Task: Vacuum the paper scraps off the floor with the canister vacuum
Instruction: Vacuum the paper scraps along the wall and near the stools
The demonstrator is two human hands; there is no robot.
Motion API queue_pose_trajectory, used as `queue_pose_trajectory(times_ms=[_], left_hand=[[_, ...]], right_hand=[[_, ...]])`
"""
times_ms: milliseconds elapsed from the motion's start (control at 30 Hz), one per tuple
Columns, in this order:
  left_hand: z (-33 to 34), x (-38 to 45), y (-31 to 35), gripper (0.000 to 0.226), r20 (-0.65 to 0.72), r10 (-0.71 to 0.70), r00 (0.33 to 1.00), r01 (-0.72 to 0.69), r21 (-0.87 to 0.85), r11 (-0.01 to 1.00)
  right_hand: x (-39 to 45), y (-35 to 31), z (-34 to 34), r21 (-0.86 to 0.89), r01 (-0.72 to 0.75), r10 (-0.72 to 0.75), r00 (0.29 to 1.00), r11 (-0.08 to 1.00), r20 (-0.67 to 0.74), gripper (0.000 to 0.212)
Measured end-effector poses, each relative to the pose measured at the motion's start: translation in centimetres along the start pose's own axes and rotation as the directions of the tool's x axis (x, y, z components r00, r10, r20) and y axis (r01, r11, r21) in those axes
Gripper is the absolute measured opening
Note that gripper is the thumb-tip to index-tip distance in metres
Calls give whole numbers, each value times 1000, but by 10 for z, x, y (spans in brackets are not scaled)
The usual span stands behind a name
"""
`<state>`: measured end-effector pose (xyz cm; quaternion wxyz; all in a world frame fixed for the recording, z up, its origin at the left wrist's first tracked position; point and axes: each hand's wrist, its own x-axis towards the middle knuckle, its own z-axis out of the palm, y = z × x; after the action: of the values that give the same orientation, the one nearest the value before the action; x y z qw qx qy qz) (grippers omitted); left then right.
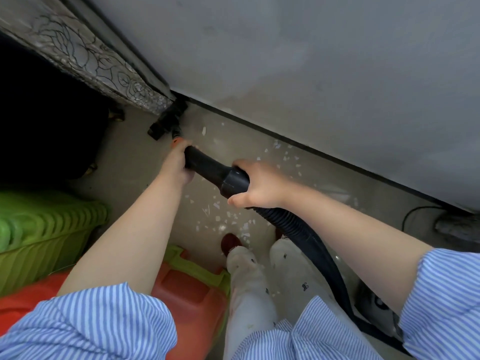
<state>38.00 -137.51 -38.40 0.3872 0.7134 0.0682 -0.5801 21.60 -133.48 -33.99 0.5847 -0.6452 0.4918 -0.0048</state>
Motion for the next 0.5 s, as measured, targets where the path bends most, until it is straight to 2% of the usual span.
queue_pose_trajectory(times_ms=[300,400,500], left_hand=[[12,-12,-24,15,24,-54,998,53,73,996],[17,-27,-33,21,72,-44,996,35,125,992],[20,-43,-42,24,72,-66,995,59,95,994]], right_hand=[[-35,16,-8,12,-57,57,998,998,-17,33],[-53,16,-11,11,-73,74,997,997,-39,34],[-71,15,-12,-15,-84,83,994,996,-65,37]])
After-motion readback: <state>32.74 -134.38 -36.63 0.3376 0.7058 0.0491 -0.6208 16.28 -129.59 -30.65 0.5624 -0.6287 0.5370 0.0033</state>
